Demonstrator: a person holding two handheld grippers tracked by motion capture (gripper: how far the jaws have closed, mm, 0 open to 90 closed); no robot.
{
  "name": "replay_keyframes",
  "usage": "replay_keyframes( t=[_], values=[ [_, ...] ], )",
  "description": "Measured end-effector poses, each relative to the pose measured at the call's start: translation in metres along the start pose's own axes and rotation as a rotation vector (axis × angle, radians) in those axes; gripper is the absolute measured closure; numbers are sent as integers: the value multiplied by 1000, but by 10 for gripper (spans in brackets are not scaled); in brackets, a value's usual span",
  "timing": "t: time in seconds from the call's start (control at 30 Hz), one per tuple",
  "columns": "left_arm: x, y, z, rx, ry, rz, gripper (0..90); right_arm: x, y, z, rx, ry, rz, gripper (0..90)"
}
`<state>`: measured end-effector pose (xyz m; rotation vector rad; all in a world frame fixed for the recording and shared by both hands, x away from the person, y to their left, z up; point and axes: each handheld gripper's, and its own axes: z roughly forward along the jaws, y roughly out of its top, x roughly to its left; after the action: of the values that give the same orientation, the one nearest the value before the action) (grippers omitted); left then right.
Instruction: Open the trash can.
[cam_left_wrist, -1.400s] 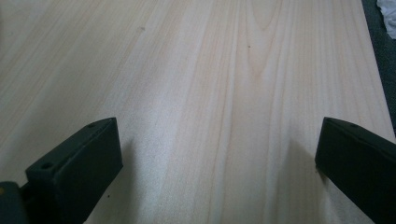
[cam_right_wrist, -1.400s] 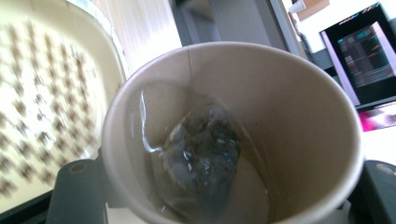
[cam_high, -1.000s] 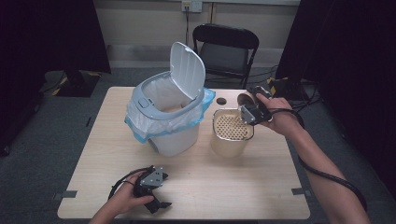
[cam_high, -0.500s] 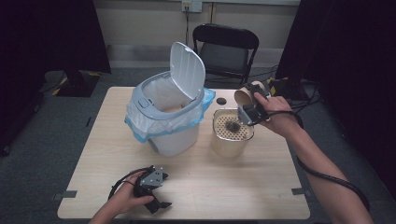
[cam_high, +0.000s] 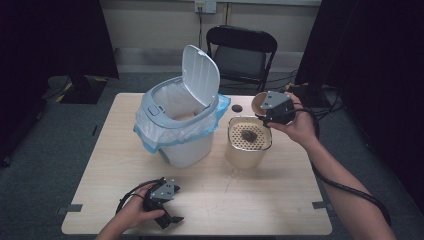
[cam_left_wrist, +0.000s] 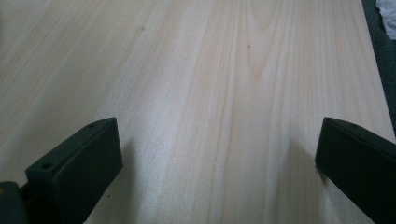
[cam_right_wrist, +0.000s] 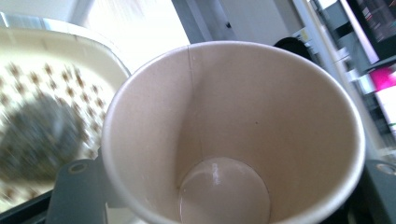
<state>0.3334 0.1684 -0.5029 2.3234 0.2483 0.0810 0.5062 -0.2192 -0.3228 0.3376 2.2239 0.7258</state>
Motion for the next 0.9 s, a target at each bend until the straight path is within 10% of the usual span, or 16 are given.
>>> replay_keyframes(
  t=[0.3,0.9],
  values=[
    [0,0,0,0,0,0,0,-10,-1,-2,-91,98,242,263],
    [0,0,0,0,11,9,0,-21,-3,-2,-141,197,467,261]
  ],
)
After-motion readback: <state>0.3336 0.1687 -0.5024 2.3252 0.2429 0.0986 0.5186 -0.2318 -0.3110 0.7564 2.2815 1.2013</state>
